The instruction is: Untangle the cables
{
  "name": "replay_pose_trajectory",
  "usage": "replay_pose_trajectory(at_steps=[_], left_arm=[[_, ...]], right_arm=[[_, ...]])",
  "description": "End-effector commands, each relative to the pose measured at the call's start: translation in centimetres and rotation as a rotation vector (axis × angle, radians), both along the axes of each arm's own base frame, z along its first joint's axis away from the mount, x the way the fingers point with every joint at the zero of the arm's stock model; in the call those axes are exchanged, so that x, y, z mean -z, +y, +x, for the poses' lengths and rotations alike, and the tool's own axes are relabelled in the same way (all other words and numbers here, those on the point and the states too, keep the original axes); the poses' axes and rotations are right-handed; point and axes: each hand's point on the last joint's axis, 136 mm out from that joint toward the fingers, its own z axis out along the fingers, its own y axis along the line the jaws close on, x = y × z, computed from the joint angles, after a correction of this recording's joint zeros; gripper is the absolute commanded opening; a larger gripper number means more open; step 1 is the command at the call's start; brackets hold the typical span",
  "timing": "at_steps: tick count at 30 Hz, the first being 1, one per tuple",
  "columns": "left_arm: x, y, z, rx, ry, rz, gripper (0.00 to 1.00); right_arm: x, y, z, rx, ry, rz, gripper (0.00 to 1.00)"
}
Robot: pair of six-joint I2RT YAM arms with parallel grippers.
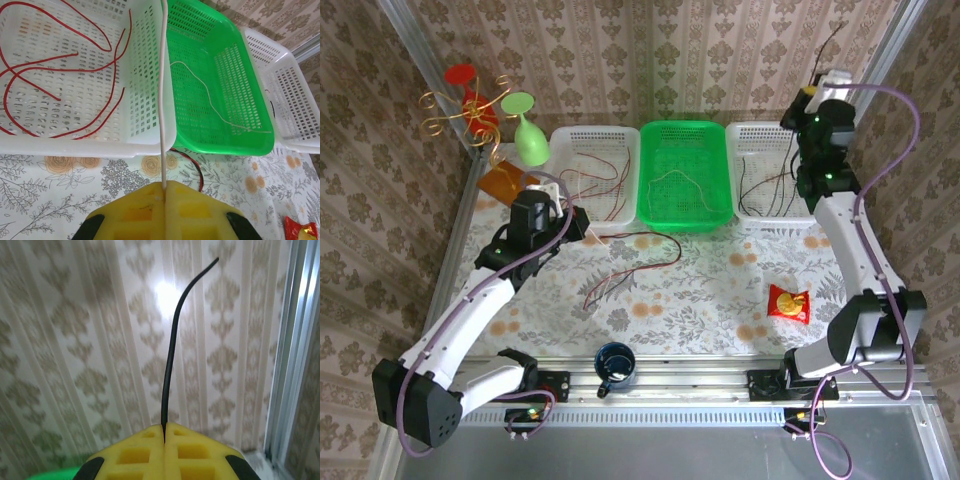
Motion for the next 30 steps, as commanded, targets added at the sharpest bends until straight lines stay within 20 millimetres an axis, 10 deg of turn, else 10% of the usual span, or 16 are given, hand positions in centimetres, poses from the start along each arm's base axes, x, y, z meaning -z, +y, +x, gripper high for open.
replay_pose_trajectory(at_steps=[1, 11, 24, 30], left_arm=[[-0.5, -1.0, -0.1, 0.020, -0.002, -0.011, 0.00], [-0.6, -1.3, -0.4, 0.038, 0.003, 0.006, 0.00], [-0.8, -1.5, -1.2, 0.041, 0.009, 0.007, 0.00], [-1.4, -1.7, -1.2, 0.044, -0.009, 0.016, 0.00]], right_arm=[[8.0, 0.2, 0.3, -0.012, 0.172, 0.058, 0.00], [20.7, 0.0, 3.4, -0.014, 0.558, 0.051, 0.00], [31.2, 0.0, 7.6, 0.034, 0.883, 0.199, 0.00], [32.8, -1.0, 7.7, 0.134, 0.907, 0.280, 0.08]])
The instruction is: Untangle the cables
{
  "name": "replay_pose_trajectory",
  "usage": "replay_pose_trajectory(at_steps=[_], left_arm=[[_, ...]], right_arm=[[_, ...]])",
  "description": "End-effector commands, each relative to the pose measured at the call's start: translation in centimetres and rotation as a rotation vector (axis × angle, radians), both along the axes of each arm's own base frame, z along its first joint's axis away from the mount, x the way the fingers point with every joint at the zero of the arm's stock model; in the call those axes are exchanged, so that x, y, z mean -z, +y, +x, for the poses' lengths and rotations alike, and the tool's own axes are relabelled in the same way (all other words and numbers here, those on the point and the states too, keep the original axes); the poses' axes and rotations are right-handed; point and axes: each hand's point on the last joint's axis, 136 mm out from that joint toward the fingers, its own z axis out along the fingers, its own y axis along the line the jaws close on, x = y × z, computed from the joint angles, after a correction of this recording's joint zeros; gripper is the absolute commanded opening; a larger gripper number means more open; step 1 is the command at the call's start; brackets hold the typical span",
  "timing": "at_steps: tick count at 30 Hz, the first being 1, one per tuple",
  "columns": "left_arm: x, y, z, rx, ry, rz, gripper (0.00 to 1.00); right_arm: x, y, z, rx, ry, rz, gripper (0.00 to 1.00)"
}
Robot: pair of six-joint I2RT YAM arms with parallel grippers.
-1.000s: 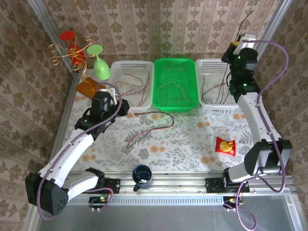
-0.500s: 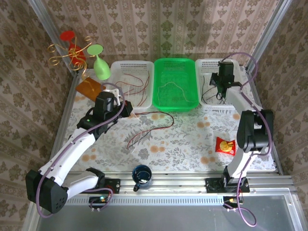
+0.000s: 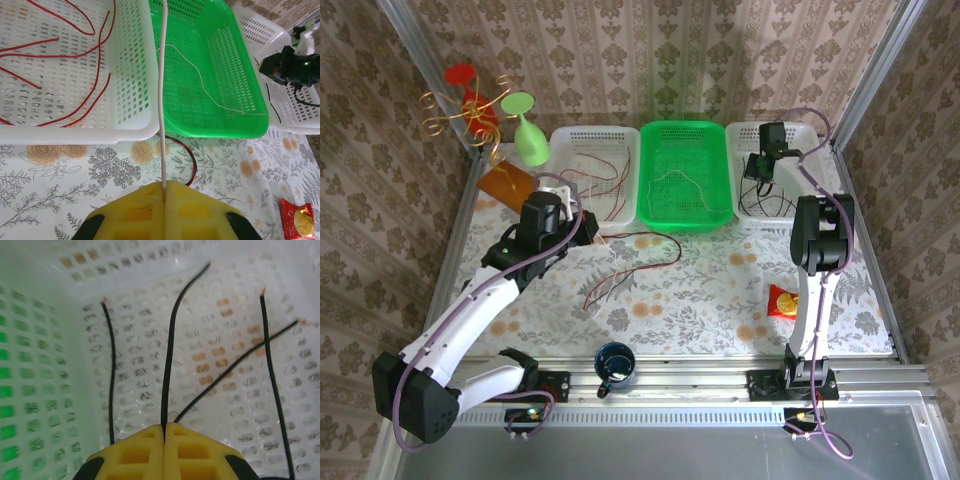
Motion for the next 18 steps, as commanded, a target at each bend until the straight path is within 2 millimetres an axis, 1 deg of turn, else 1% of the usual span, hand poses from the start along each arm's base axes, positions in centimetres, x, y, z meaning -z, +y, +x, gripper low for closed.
replay_pose_trajectory(at_steps=[1, 5, 7, 10, 13, 15, 18], left_arm=[[-2.1, 0.1, 0.0, -0.009, -0.034, -0.003, 0.00], [-3.3, -0.1, 0.3, 0.001, -0.058, 0.008, 0.00], [-4.3, 0.0, 0.5, -0.006, -0.093, 0.015, 0.00], [-6.1, 0.0, 1.0, -0.021, -0.160, 0.014, 0.00], [-7.8, -0.2, 1.6, -0.014, -0.189, 0.029, 0.00], [-9.1, -0.7, 2.0, -0.002, -0.206, 0.029, 0.00], [-11.1, -1.9, 2.8, 0.026, -0.238, 0.008, 0.00]], right_arm=[[-0.6, -1.1, -0.8, 0.099, 0.017, 0.027, 0.10], [-3.2, -1.1, -0.6, 0.090, -0.041, 0.040, 0.31], [-4.6, -1.0, -0.9, 0.079, -0.062, 0.053, 0.38], [-6.9, -0.9, -1.9, 0.076, -0.099, 0.072, 0.46], [-9.1, -0.5, -3.3, 0.071, -0.153, 0.103, 0.56], [-9.9, 0.2, -4.6, 0.061, -0.178, 0.142, 0.58], [-9.3, 2.5, -6.4, 0.039, -0.196, 0.295, 0.59]])
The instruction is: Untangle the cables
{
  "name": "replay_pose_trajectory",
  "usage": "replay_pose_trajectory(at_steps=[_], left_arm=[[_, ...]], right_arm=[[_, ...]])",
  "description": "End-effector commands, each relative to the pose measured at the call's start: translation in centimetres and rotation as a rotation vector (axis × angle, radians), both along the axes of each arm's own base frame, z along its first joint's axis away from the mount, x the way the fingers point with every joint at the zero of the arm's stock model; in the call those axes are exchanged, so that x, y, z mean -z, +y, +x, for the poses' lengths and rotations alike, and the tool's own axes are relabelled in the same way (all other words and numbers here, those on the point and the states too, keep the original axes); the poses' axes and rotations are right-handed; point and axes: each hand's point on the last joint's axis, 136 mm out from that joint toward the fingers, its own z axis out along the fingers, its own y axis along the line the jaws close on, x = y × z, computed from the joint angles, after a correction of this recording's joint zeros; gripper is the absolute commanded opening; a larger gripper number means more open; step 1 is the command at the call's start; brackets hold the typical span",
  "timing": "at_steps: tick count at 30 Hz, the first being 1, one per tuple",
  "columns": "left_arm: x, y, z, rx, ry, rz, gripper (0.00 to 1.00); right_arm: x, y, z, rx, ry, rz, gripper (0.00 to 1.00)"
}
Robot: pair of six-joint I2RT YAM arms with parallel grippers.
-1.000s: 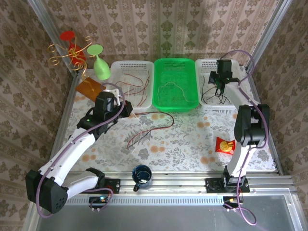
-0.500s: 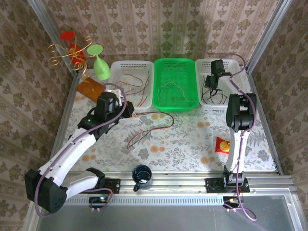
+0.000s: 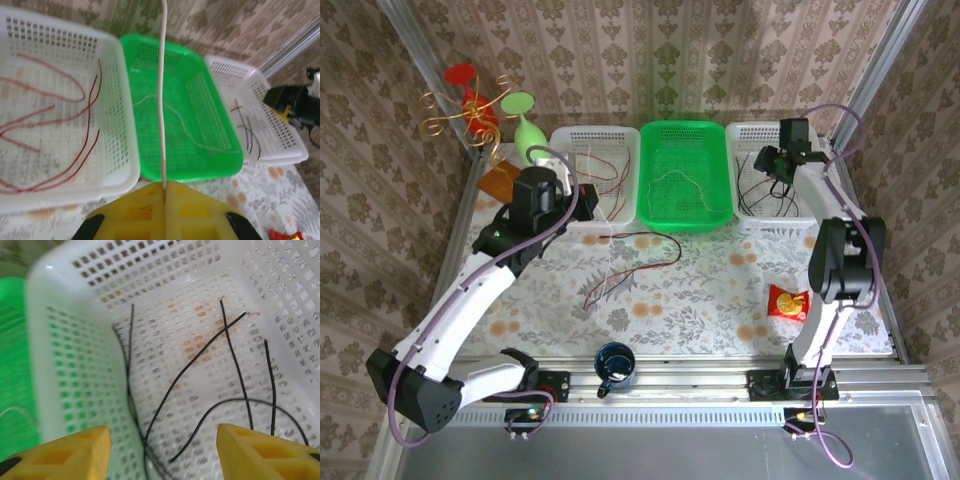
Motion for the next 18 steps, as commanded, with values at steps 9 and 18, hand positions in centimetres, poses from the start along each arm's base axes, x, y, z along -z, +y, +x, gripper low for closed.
replay_pose_trajectory(at_steps=[9, 18], left_arm=[[-8.9, -5.4, 3.7, 0.083, -0.213, -0.057, 0.00], [-17.1, -10.0, 7.4, 0.176, -0.380, -0.101, 0.00]], right_arm=[[-0.5, 5.8, -8.0, -0.081, -0.087, 0.339, 0.59], [-5.6, 5.7, -12.6, -0.151, -0.190, 0.247, 0.61]])
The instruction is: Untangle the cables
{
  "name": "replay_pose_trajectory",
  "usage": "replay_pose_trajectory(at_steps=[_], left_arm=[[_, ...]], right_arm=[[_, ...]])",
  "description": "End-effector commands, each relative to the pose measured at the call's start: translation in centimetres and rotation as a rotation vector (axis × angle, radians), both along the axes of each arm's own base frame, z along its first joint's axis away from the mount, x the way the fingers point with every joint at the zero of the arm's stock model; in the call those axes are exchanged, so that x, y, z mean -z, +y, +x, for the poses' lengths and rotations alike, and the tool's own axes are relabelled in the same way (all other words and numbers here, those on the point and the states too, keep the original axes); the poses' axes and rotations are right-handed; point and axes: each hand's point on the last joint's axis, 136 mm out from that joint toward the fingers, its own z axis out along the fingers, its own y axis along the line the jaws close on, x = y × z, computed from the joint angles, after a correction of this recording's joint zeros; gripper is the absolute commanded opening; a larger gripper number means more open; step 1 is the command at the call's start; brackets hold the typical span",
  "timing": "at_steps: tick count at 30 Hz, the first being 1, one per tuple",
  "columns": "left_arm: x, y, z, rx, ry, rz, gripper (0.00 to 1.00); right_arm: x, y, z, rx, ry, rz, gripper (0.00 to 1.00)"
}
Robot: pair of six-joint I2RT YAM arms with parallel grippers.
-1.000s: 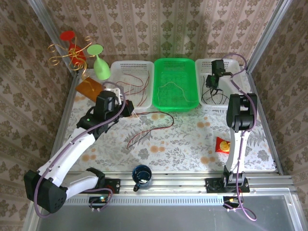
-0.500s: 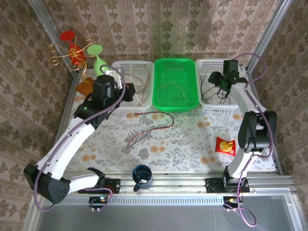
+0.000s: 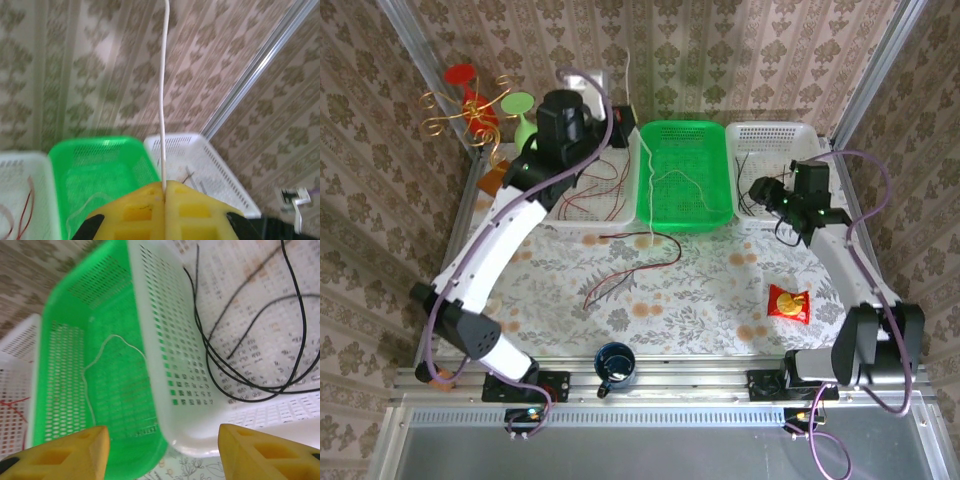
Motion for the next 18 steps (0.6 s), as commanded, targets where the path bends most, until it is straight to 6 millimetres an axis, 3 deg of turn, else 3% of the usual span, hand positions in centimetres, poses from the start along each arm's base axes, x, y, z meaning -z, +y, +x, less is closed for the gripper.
replay_pose_trajectory(at_steps=[1, 7, 10, 13, 16, 18], left_arm=[[-3.3, -1.6, 0.5, 0.054, -0.095, -0.009, 0.00], [-8.2, -4.1, 2.3, 0.101, -0.219, -0.056, 0.00], [-8.9, -5.3, 3.6, 0.108, -0.262, -0.048, 0.00], [-5.7, -7.0, 5.9, 0.115, -0.231, 0.006, 0.00], [-0.2, -8.6, 8.3, 0.121, -0.148, 0.086, 0.00], [4.6, -9.7, 9.8, 0.124, -0.095, 0.170, 0.00]], right_arm=[[-1.7, 0.6, -1.6, -0.039, -0.037, -0.006, 0.60], [-2.3, 0.9, -4.6, -0.047, -0.066, 0.006, 0.61], [-2.5, 1.0, -5.8, -0.046, -0.077, 0.010, 0.61], [-2.5, 1.1, -6.8, -0.044, -0.086, 0.018, 0.61], [-2.3, 1.2, -7.7, -0.045, -0.080, 0.025, 0.61], [-2.1, 1.4, -8.3, -0.048, -0.080, 0.036, 0.61]])
